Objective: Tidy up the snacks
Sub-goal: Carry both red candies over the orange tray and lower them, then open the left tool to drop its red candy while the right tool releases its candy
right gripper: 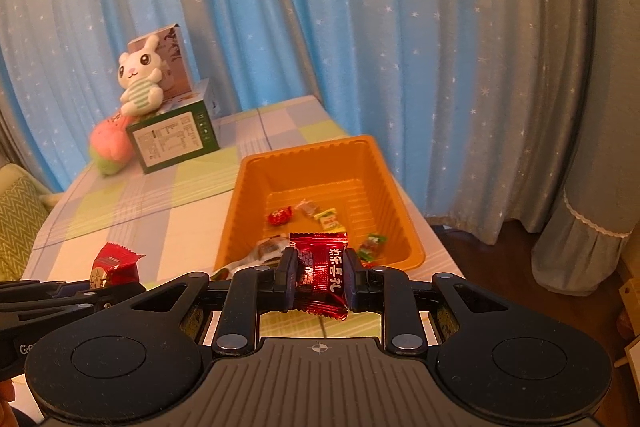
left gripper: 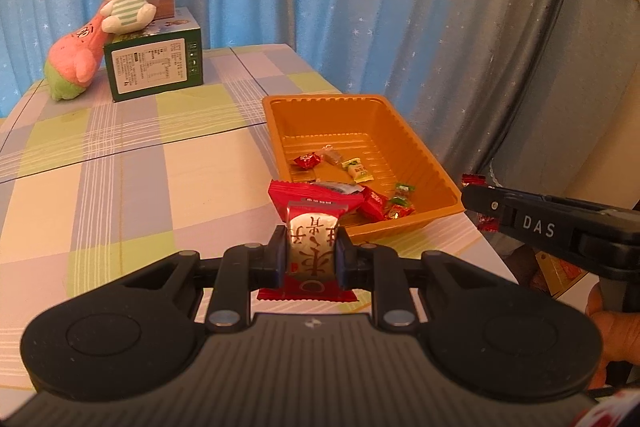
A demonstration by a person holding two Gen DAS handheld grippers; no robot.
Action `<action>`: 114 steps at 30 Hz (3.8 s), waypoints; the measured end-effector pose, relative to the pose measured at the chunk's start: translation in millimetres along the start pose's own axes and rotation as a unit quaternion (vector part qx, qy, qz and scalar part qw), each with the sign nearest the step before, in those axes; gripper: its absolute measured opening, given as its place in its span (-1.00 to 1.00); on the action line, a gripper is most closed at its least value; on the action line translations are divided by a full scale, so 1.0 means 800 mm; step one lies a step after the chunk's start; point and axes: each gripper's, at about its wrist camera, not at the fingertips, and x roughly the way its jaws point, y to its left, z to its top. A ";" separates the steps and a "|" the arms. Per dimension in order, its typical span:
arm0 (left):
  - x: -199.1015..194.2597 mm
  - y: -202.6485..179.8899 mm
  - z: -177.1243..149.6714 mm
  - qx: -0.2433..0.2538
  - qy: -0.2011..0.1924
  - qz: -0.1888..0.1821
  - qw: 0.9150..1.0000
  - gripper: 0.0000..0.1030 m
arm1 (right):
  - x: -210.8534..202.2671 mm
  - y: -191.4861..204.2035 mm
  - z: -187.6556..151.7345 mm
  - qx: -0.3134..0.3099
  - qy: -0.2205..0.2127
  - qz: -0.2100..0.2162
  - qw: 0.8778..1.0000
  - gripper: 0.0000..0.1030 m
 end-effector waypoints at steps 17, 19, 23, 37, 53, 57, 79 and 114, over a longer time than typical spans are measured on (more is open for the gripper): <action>0.068 -0.026 0.043 0.012 0.011 -0.033 0.999 -0.60 | 0.044 -0.039 0.027 0.004 0.005 -0.016 1.000 -0.53; 0.076 -0.025 0.049 0.011 0.011 -0.036 0.999 -0.60 | 0.050 -0.040 0.031 0.001 0.006 -0.016 1.000 -0.53; 0.092 -0.022 0.062 0.012 0.013 -0.040 0.999 -0.60 | 0.064 -0.042 0.039 -0.003 0.006 -0.015 1.000 -0.53; 0.158 -0.010 0.103 0.014 0.021 -0.050 0.998 -0.60 | 0.139 -0.039 0.075 -0.025 0.017 -0.001 1.000 -0.53; 0.217 -0.006 0.119 0.006 0.042 -0.053 0.998 -0.59 | 0.200 -0.045 0.090 -0.041 0.039 0.007 0.998 -0.53; 0.225 -0.004 0.118 0.003 0.046 -0.053 0.998 -0.59 | 0.207 -0.048 0.090 -0.038 0.042 0.007 0.998 -0.53; 0.224 -0.002 0.115 0.031 0.043 -0.031 0.998 -0.14 | 0.211 -0.055 0.087 -0.029 0.048 0.003 0.998 -0.53; 0.174 0.033 0.095 0.016 0.019 -0.010 1.000 0.49 | 0.194 -0.070 0.102 0.037 0.047 0.044 0.997 0.36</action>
